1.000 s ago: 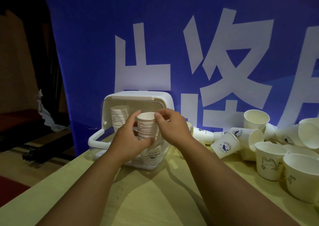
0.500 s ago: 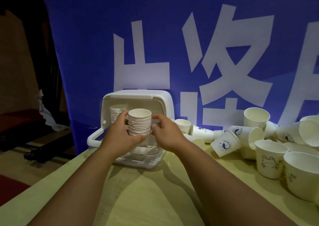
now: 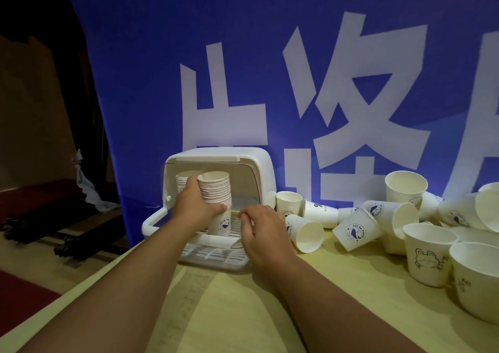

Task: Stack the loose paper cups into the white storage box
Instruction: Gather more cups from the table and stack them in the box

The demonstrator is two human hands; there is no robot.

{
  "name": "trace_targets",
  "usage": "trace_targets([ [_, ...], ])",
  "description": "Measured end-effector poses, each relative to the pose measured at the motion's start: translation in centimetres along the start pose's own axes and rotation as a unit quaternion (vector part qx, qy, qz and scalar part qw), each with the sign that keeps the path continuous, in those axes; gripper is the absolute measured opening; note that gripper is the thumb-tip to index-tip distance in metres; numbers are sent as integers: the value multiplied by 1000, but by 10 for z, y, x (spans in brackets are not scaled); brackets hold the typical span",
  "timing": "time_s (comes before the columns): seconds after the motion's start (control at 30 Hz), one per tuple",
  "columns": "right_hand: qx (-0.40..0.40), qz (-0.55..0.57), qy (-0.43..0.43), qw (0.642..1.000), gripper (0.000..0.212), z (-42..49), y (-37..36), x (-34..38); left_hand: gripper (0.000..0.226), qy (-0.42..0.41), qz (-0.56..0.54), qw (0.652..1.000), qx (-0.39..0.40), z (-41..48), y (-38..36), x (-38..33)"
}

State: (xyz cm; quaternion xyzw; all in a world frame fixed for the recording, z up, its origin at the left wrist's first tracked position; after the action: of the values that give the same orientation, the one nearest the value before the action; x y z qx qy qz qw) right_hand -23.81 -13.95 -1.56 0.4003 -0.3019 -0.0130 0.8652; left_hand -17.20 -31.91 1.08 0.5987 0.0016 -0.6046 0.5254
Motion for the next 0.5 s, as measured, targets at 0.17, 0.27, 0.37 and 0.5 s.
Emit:
trace_targets([
  [0.17,-39,31,-11,999,16,2,-2,-14,94,-14,20,1000,2,10,-6,-3],
  [0.27,-36,40,-20,998,13,2,-4,-16,81,-41,52,998,8,13,-7,-9],
  [0.37,-33,30,-19,999,13,0,-3,-14,60,-47,92,995,9,17,-5,-9],
  [0.5,-29,25,-21,999,13,-2,-3,-15,61,-55,116,992,6,19,-2,-12],
])
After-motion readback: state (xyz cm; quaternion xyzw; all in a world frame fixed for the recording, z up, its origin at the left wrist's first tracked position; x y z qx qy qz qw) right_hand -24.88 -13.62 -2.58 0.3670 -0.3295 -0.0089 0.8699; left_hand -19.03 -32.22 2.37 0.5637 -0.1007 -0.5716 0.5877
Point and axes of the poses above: each hand's wrist, its own z-axis towards the middle knuckle, its own y-axis out of the back of the hand, x = y × z, the point moved 9 cm from there along z, towards the middle knuckle, and after that the axes turned 12 degrees about x, right-handed, at the moved point
